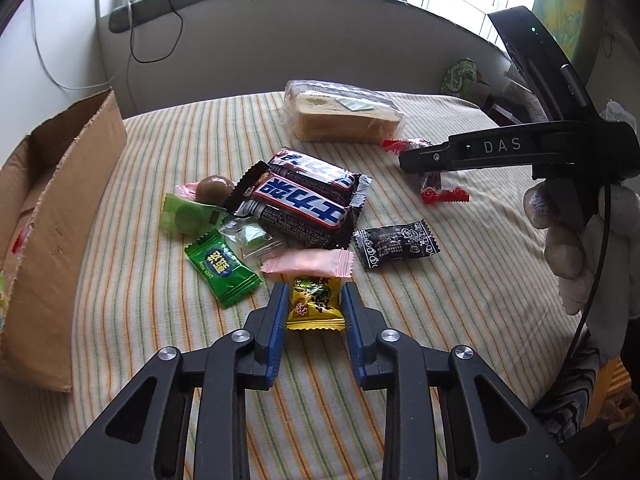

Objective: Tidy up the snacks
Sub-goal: 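Grasp the yellow candy with left tool while right tool grasps second red-trimmed candy bag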

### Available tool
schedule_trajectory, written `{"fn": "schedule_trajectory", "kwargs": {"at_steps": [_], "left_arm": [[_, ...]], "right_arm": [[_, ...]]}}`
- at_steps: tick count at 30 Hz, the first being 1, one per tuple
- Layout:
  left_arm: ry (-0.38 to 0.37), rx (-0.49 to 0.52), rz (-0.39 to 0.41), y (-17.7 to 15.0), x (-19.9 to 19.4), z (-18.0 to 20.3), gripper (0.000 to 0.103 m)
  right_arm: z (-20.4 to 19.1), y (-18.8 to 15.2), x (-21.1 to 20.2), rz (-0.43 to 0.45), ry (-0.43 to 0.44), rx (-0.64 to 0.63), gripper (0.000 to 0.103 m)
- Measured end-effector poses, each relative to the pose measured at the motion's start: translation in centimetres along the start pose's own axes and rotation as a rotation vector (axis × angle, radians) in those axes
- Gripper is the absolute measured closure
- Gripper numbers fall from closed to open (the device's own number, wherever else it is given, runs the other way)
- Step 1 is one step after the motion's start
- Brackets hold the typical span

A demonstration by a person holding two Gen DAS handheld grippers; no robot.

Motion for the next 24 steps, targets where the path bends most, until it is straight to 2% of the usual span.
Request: {"fn": "schedule_trajectory", "kwargs": {"at_steps": [3, 24], "left_arm": [[0.016, 0.022, 0.004, -0.1, 0.0, 0.4, 0.078], [-0.056, -0.041, 0.052, -1.5, -2.5, 1.0, 0.078]], "right_arm": [[-0.1, 0.0, -0.1, 0.003, -0.01, -0.012, 0.068], [1.7, -1.9, -2.9, 0.051, -0.006, 0.019, 0.07]]}}
Point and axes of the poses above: each gripper's, at about its wrist camera, not at the fingertips, and x roughly the way its jaws point, z to its right, y to its top, the point moved 1 cm from there along x, roughly the way its jaws point, and after that the axes turned 7 degrees about -y, right-handed, at the moved point
